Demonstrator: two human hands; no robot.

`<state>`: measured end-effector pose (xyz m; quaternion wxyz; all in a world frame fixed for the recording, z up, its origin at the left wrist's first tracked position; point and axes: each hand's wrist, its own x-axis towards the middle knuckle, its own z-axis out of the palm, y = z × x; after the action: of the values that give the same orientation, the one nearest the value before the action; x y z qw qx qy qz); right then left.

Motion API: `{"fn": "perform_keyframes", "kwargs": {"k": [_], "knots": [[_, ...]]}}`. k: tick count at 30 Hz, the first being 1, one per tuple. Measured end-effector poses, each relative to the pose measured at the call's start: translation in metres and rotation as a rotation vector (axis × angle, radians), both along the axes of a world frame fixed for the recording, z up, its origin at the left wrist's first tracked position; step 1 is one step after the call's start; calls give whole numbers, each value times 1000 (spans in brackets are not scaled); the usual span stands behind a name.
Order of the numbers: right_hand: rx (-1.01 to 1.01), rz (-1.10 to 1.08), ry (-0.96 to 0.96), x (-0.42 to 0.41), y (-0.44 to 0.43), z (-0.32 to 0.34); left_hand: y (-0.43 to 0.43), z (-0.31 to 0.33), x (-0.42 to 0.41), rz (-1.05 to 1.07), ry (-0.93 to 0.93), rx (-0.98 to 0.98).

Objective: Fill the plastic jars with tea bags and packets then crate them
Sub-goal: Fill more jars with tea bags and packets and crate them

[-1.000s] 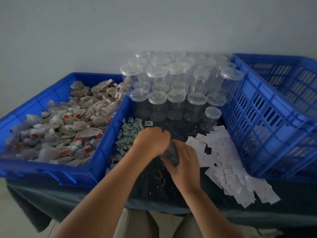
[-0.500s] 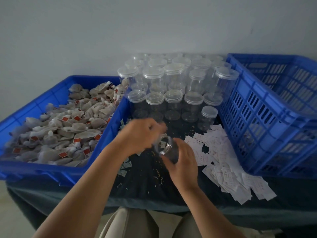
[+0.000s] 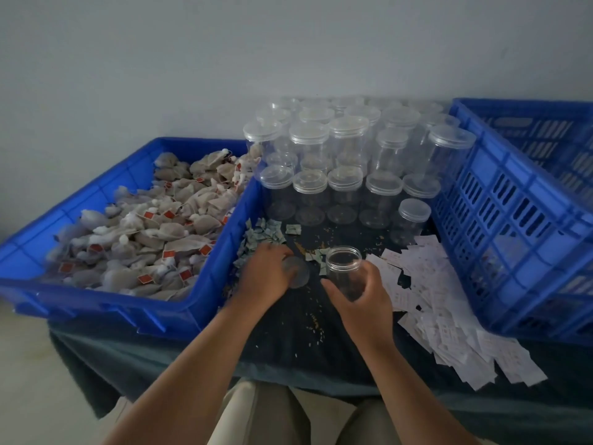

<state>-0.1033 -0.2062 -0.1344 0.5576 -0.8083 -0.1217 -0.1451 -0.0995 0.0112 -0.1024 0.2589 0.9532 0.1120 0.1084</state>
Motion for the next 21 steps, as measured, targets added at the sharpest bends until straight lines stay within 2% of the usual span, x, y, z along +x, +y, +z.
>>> {"fn": "perform_keyframes", "kwargs": {"k": [2, 6, 11, 12, 14, 16, 17, 18, 19, 21], "knots": [[-8, 6, 1, 0, 1, 0, 0, 16, -1, -17, -124, 37], [-22, 4, 34, 0, 2, -2, 10, 63, -2, -77, -63, 114], [1, -19, 80, -1, 2, -2, 83, 112, -7, 185, -108, 127], [-6, -20, 85, -2, 3, -2, 104, 118, -7, 221, -28, 146], [-9, -16, 98, -2, 3, -1, 140, 116, -7, 211, 280, 235], [-18, -18, 106, -1, 3, -1, 160, 101, -10, 156, 632, 426], [-22, -19, 108, 0, 3, -1, 164, 90, -12, 141, 719, 517], [-27, -19, 110, 1, 3, -3, 169, 80, -12, 154, 729, 568], [-30, -18, 112, 2, 3, -4, 173, 73, -10, 196, 656, 541], [-23, -13, 117, 1, 2, -6, 177, 70, -7, 271, 461, 382]]}}
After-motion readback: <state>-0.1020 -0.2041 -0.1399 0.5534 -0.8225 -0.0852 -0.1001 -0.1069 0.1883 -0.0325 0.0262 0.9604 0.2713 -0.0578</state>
